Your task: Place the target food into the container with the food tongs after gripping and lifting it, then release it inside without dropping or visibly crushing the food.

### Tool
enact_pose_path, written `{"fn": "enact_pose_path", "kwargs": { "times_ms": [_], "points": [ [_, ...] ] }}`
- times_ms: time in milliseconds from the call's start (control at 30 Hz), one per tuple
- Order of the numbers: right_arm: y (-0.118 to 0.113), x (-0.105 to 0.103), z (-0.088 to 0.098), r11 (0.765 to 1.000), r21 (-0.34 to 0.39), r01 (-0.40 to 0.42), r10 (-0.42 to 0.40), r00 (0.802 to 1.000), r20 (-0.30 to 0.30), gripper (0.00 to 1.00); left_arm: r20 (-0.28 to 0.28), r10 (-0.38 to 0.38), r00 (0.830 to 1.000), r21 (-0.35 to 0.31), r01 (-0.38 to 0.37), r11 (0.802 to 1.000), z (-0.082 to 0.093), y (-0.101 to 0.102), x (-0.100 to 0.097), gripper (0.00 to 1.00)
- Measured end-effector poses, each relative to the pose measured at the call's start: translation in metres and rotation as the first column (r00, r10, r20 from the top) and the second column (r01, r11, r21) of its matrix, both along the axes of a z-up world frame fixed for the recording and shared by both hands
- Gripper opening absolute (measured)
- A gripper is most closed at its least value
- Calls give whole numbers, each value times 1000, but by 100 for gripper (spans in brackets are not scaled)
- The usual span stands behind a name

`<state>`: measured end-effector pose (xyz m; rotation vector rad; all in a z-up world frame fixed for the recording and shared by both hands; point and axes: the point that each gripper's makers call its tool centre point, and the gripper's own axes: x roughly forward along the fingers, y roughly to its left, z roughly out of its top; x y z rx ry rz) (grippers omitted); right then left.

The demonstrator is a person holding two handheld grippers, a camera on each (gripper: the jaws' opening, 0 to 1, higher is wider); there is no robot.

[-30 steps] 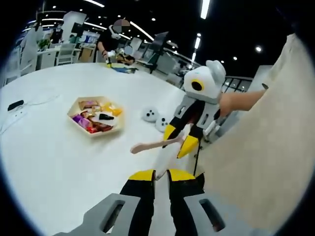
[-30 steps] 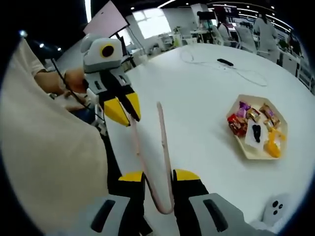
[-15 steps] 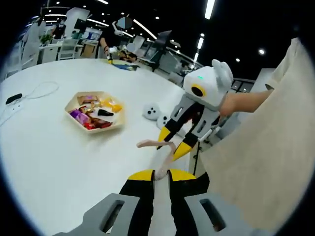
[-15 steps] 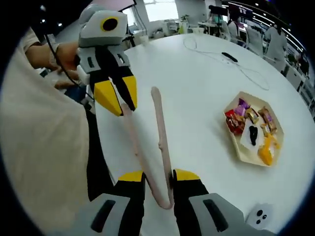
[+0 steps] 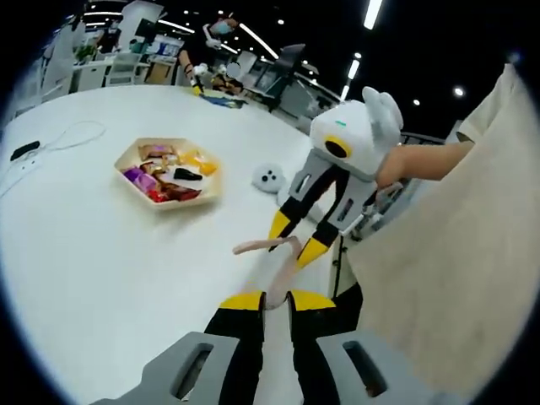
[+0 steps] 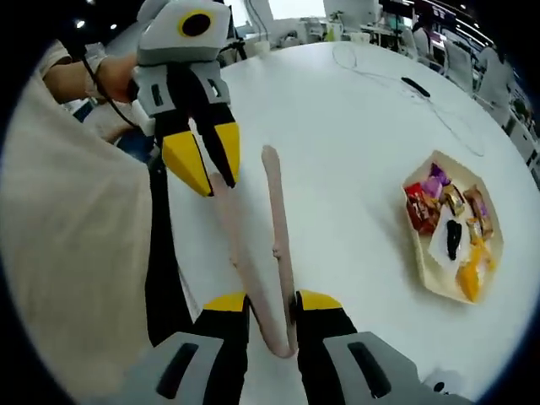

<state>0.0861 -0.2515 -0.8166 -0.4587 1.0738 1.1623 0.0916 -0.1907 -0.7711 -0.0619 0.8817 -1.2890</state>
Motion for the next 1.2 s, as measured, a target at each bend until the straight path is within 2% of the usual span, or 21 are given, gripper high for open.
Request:
{"fn": "enact_pose_path", "kwargs": {
  "times_ms": [167, 400, 633, 967, 1133, 1200],
  "points": [
    [0, 9, -3, 999, -19, -32, 32, 999, -3, 21, -24, 26, 999, 0, -26, 1000, -9, 2, 3, 10],
    [-4, 9, -12, 997, -45, -65, 63, 997, -41, 21, -45, 44, 998, -4, -45, 999, -16, -3, 5, 9],
    [-8, 10, -17, 995, -66, -71, 66, 995, -75, 21, -57, 47, 997, -10, -47, 999, -21, -6, 8, 9],
    [-12, 16, -22, 991, -104, -80, 71, 994, -86, 20, -56, 59, 997, -25, -61, 998, -31, -8, 16, 9],
    [-13, 18, -28, 988, -130, -84, 71, 993, -99, 20, -60, 78, 995, -47, -80, 996, -34, -8, 20, 9],
    [-14, 19, -31, 986, -148, -82, 67, 992, -104, 20, -80, 98, 992, -69, -104, 992, -34, -10, 24, 9]
  ]
}}
